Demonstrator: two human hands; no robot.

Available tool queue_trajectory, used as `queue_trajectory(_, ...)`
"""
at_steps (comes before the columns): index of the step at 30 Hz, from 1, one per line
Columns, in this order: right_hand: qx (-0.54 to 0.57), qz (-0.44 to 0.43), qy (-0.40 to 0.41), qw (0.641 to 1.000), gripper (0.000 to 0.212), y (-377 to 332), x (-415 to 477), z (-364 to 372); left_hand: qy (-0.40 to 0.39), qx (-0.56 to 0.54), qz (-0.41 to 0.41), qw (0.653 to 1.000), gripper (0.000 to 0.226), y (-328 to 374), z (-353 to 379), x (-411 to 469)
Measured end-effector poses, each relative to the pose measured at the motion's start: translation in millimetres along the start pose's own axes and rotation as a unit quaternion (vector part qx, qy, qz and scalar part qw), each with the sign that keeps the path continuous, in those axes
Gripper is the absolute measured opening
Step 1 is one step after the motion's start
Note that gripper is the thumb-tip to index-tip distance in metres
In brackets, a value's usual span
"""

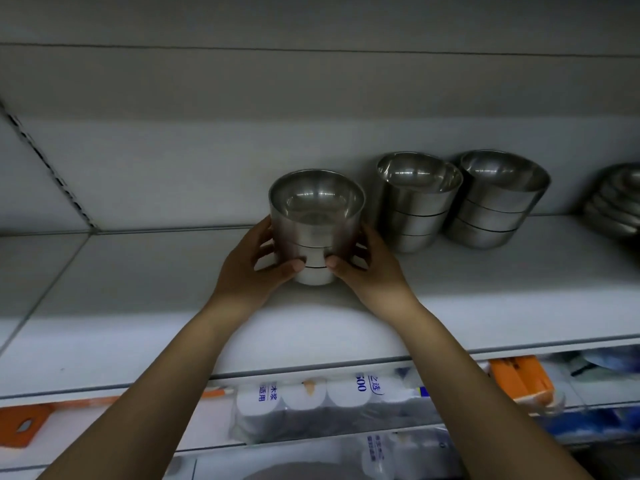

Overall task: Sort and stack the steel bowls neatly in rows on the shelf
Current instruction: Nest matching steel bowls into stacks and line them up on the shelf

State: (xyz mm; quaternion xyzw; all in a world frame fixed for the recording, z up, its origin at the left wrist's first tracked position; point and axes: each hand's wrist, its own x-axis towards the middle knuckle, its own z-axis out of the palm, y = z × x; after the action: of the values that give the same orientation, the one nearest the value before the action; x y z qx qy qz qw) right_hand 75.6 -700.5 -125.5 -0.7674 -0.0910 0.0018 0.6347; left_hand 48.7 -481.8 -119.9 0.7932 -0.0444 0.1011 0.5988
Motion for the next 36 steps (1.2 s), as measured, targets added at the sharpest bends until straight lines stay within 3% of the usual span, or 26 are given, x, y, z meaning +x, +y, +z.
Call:
queue_trajectory(7,-0.044,0.009,0.072,0.996,0.071,-5,13,5,-0.002,0.017,-0.003,1.000,0.082,-7,6,24)
queue_trajectory(13,-0.115,0.002,0.107,0.988,0.066,-6,21,7,0.006,0.005,-0.009,1.000,0.092,-8,14,34)
queue_trajectory(21,-0.169,0.010,0.133,0.977,0.061,-8,26,7,0.017,0.061,-0.018,0.998,0.086,1,17,37)
queue_trajectory(26,-0.214,0.016,0.112,0.970,0.052,-8,16,2,0.021,0.137,-0.043,0.989,0.072,9,10,27)
queue_trajectory(31,-0.220,-0.012,0.154,0.963,0.049,-6,-22,13,0.035,0.203,-0.050,0.977,0.061,16,-13,-10)
queue_trajectory(36,-0.243,0.034,0.148,0.958,0.052,-16,-59,39,0.018,0.318,-0.009,0.948,0.053,13,-52,-52)
